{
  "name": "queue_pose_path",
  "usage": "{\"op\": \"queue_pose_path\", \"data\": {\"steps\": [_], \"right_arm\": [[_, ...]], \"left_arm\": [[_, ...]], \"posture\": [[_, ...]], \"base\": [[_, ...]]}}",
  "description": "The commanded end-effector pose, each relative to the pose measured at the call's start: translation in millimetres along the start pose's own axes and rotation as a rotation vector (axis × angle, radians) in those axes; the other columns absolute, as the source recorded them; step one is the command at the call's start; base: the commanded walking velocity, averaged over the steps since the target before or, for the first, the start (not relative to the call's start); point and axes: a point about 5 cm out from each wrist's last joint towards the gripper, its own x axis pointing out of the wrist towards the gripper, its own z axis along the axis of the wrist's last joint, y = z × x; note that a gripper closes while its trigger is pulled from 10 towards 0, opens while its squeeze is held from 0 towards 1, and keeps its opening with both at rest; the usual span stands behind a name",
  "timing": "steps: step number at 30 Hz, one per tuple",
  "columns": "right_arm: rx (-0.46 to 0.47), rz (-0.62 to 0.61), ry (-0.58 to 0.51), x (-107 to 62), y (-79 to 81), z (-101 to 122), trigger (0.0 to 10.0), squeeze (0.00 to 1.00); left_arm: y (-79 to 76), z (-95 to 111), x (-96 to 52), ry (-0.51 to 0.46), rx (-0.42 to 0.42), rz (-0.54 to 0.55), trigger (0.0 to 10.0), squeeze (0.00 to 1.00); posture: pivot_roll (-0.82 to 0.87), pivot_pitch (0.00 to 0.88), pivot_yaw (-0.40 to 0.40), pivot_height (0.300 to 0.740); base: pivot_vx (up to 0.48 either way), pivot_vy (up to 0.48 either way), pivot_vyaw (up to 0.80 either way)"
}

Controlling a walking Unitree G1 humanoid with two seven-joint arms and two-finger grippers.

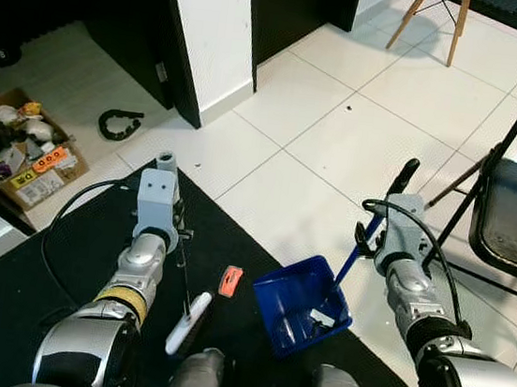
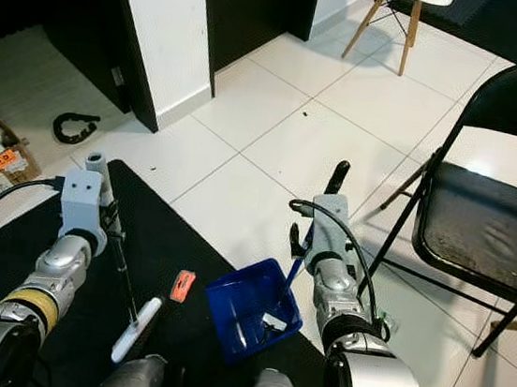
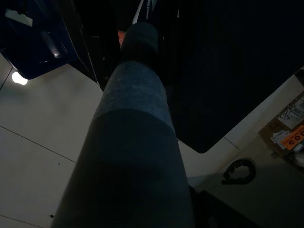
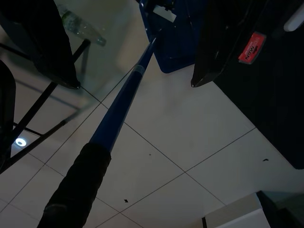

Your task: Sweep floor

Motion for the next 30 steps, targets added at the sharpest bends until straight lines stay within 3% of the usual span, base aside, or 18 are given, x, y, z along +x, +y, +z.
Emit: {"op": "queue_pose_path", "data": {"steps": [1,12,30], "right_arm": [[-0.001,0.006,0.018,-0.2,1.1,-2.3,10.0,0.00],[-0.039,0.015,0.033,-1.5,-3.9,-6.1,10.0,0.00],[0.013,0.012,0.023,-0.9,-4.7,-4.0,10.0,0.00]], "left_arm": [[1.2,-18.2,-5.5,0.086,-0.004,-0.001,10.0,0.00],[-5.4,-20.7,-6.3,0.085,-0.036,0.008,10.0,0.00],[-4.7,-18.5,-5.2,0.086,0.000,0.002,10.0,0.00]], "posture": [[-0.05,0.007,0.024,0.740],[-0.03,0.000,-0.078,0.740],[-0.04,0.026,-0.016,0.740]], "base": [[0.000,0.000,0.00],[0.000,0.000,0.00],[0.000,0.000,0.00]]}}
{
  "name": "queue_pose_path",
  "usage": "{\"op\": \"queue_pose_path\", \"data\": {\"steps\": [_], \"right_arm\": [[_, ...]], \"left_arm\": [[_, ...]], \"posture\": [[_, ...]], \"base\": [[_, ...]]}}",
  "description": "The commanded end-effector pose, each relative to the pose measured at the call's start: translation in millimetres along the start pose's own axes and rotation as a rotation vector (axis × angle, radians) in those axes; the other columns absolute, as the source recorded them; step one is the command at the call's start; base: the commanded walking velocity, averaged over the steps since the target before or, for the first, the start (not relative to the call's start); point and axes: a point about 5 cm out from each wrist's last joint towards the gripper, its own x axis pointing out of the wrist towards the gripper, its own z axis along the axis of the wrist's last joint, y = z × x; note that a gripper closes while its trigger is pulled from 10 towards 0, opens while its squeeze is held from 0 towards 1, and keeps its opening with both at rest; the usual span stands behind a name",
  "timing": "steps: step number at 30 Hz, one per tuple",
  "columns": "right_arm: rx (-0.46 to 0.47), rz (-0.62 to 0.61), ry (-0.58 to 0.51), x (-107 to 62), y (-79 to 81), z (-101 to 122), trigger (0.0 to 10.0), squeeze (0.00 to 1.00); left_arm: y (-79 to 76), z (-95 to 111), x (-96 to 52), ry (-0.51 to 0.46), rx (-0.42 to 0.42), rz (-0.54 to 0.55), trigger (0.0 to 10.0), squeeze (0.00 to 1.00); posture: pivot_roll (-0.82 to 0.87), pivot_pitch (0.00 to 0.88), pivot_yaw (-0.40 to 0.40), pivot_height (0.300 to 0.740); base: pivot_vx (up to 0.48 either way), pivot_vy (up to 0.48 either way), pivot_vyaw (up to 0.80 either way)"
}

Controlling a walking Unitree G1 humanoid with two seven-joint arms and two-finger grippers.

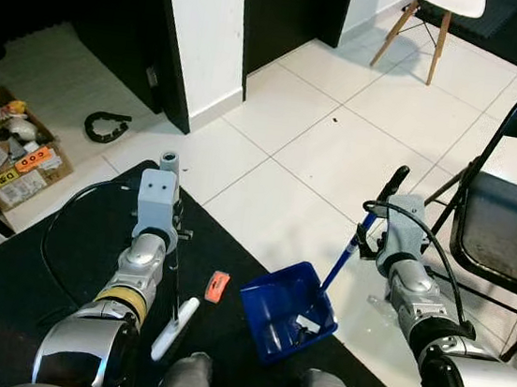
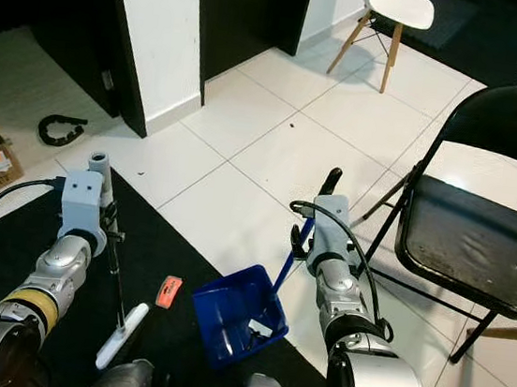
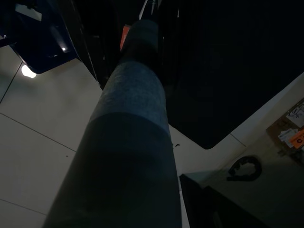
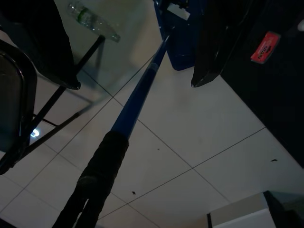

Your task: Sweep floor

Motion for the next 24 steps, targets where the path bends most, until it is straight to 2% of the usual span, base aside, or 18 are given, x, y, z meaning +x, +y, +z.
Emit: {"op": "queue_pose_path", "data": {"steps": [1,24], "right_arm": [[0.009,-0.001,0.014,-0.4,-0.5,-2.2,10.0,0.00],[0.019,-0.008,0.012,1.2,-0.7,1.3,10.0,0.00]], "left_arm": [[-4.9,-17.2,-4.7,0.082,-0.009,-0.013,10.0,0.00],[-4.6,-14.2,-3.2,0.080,-0.005,-0.014,10.0,0.00]], "posture": [[-0.04,0.033,-0.011,0.740],[-0.04,0.069,0.022,0.740]], "base": [[0.000,0.000,0.00],[0.000,0.000,0.00]]}}
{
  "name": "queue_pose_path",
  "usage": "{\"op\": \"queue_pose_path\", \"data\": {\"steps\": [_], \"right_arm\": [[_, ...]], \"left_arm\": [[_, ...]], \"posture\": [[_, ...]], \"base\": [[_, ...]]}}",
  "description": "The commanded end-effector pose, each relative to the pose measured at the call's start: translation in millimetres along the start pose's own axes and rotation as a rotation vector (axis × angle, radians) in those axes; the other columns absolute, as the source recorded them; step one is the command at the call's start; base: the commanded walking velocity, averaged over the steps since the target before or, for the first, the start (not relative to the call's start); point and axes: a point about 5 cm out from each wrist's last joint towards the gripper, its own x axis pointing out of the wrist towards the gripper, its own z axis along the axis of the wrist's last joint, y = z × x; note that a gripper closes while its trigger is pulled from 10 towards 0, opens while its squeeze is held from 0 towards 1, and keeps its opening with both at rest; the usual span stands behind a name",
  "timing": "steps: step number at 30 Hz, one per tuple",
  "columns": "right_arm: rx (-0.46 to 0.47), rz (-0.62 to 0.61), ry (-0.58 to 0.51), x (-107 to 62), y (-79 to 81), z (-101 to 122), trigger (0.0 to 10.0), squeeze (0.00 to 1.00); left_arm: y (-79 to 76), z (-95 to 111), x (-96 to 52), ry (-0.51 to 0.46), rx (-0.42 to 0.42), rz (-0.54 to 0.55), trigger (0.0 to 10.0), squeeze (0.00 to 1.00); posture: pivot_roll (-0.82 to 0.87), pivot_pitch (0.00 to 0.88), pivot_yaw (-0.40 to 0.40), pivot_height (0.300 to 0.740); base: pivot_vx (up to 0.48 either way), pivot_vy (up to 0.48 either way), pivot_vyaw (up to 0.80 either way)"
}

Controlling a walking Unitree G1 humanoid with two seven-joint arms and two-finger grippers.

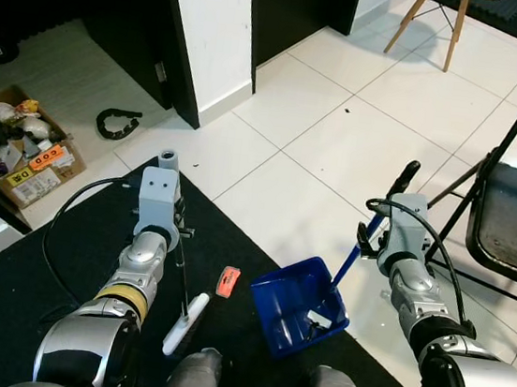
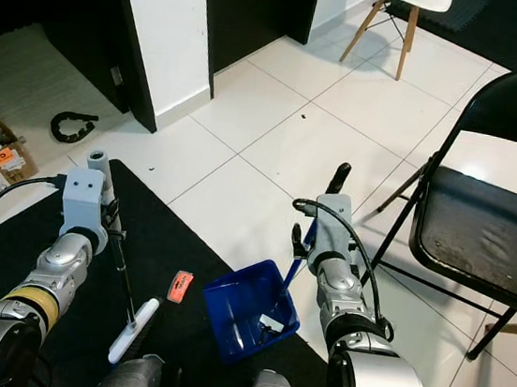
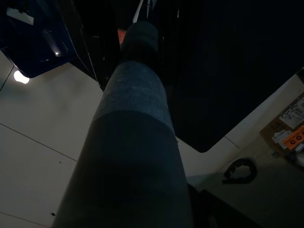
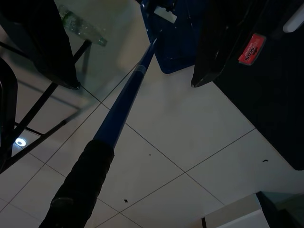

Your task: Sweep floor

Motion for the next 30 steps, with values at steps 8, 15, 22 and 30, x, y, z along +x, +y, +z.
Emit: {"op": "queue_pose_path", "data": {"steps": [8,15,22,30], "right_arm": [[-0.027,-0.017,0.013,0.8,-1.5,0.6,10.0,0.00],[-0.020,-0.015,0.011,1.0,-1.5,1.1,10.0,0.00],[-0.014,-0.015,0.009,1.5,-1.9,2.3,10.0,0.00],[-0.024,-0.018,0.012,2.2,-3.0,3.8,10.0,0.00]], "left_arm": [[-5.3,-16.2,-4.4,0.076,-0.010,-0.018,10.0,0.00],[-5.1,-16.2,-4.4,0.076,-0.012,-0.019,10.0,0.00],[-5.4,-14.9,-3.7,0.075,-0.013,-0.018,10.0,0.00],[-7.3,-12.8,-2.6,0.072,-0.004,-0.013,10.0,0.00]], "posture": [[-0.04,0.091,0.025,0.740],[-0.03,0.099,0.020,0.740],[-0.02,0.109,0.007,0.740],[-0.01,0.104,-0.032,0.740]], "base": [[0.000,0.000,0.00],[0.000,0.000,0.00],[0.000,0.000,0.00],[0.000,0.000,0.00]]}}
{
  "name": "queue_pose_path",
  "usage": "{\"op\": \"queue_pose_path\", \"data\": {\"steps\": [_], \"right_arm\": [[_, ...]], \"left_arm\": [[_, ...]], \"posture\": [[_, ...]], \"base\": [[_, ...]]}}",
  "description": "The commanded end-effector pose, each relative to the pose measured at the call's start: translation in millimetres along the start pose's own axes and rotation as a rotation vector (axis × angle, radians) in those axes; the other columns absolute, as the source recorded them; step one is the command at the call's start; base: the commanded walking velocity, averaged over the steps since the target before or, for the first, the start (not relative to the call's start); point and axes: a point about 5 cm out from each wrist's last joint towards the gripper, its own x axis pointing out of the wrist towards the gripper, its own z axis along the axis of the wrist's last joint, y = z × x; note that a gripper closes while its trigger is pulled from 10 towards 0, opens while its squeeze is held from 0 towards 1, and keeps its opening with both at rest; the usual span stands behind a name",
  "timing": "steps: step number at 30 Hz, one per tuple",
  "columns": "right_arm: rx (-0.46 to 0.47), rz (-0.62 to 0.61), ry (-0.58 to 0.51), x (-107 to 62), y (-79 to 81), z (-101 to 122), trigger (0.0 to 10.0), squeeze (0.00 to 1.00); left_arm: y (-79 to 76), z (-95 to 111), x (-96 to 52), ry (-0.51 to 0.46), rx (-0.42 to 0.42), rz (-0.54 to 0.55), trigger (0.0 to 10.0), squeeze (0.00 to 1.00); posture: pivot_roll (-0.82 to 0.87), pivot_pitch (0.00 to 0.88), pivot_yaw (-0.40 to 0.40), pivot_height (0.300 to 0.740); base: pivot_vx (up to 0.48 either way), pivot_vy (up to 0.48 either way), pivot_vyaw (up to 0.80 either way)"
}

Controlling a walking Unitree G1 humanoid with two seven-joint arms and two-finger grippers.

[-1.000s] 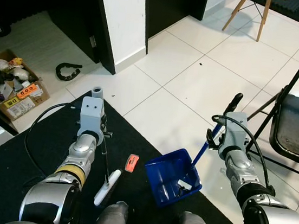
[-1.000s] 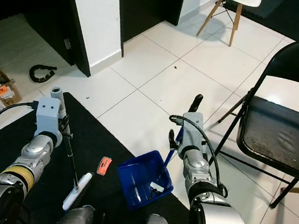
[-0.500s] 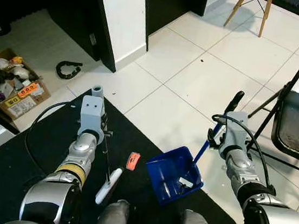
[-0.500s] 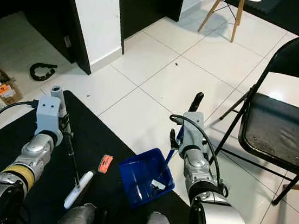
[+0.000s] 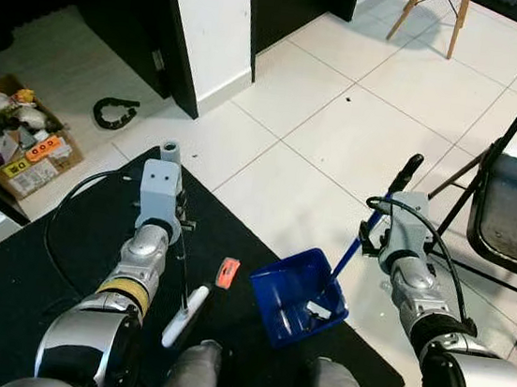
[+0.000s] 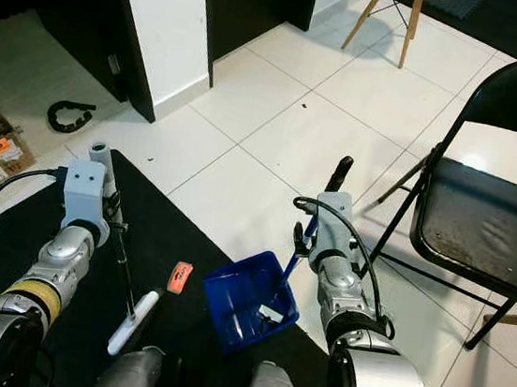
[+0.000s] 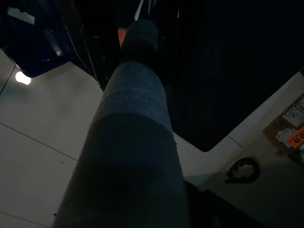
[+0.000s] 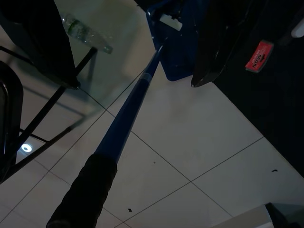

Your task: Sweep floor

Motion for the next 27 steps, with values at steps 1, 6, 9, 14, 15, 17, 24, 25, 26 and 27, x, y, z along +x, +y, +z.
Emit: {"op": "queue_pose_path", "data": {"steps": [1,6,9,14,15,17,24,25,26,27], "right_arm": [[-0.011,0.000,0.015,0.3,-1.7,-0.7,10.0,0.00],[-0.010,0.002,0.016,0.1,-3.2,-1.2,10.0,0.00],[-0.012,0.000,0.016,-0.1,-4.5,-1.5,10.0,0.00],[-0.012,-0.002,0.017,-1.0,-5.8,-3.4,10.0,0.00],[-0.013,-0.003,0.018,-1.3,-5.9,-4.1,10.0,0.00],[-0.014,-0.003,0.019,-1.7,-5.9,-5.0,10.0,0.00],[-0.016,-0.003,0.019,-3.1,-6.4,-8.0,10.0,0.00],[-0.016,-0.003,0.019,-3.1,-6.4,-7.9,10.0,0.00],[-0.017,-0.003,0.019,-3.0,-6.3,-7.8,10.0,0.00],[-0.017,-0.003,0.019,-3.0,-6.3,-7.8,10.0,0.00]], "left_arm": [[-4.9,-25.2,-7.9,0.108,-0.005,-0.007,10.0,0.00],[-6.2,-26.3,-8.4,0.110,-0.003,-0.007,10.0,0.00],[-7.9,-26.4,-8.4,0.111,-0.012,-0.014,10.0,0.00],[-10.0,-27.8,-9.2,0.110,-0.018,-0.018,10.0,0.00],[-10.3,-28.6,-9.6,0.111,-0.019,-0.018,10.0,0.00],[-10.3,-29.7,-10.2,0.113,-0.020,-0.020,10.0,0.00],[-10.5,-33.1,-12.0,0.118,-0.033,-0.026,10.0,0.00],[-10.4,-33.0,-12.0,0.118,-0.034,-0.027,10.0,0.00],[-10.2,-32.8,-11.9,0.118,-0.035,-0.028,10.0,0.00],[-10.2,-32.8,-11.9,0.118,-0.035,-0.028,10.0,0.00]], "posture": [[-0.01,0.104,-0.032,0.740],[-0.01,0.091,-0.036,0.740],[-0.02,0.081,-0.031,0.740],[-0.02,0.069,-0.026,0.740],[-0.03,0.067,-0.024,0.740],[-0.03,0.063,-0.017,0.740],[-0.04,0.078,-0.015,0.740],[-0.04,0.081,-0.015,0.740],[-0.04,0.082,-0.015,0.740],[-0.04,0.082,-0.015,0.740]], "base": [[0.000,0.000,0.00],[0.000,0.000,0.00],[0.000,0.000,0.00],[0.000,0.000,0.00],[0.000,0.000,0.00],[0.000,0.000,0.00],[0.000,0.000,0.00],[0.000,0.000,0.00],[0.000,0.000,0.00],[0.000,0.000,0.00]]}}
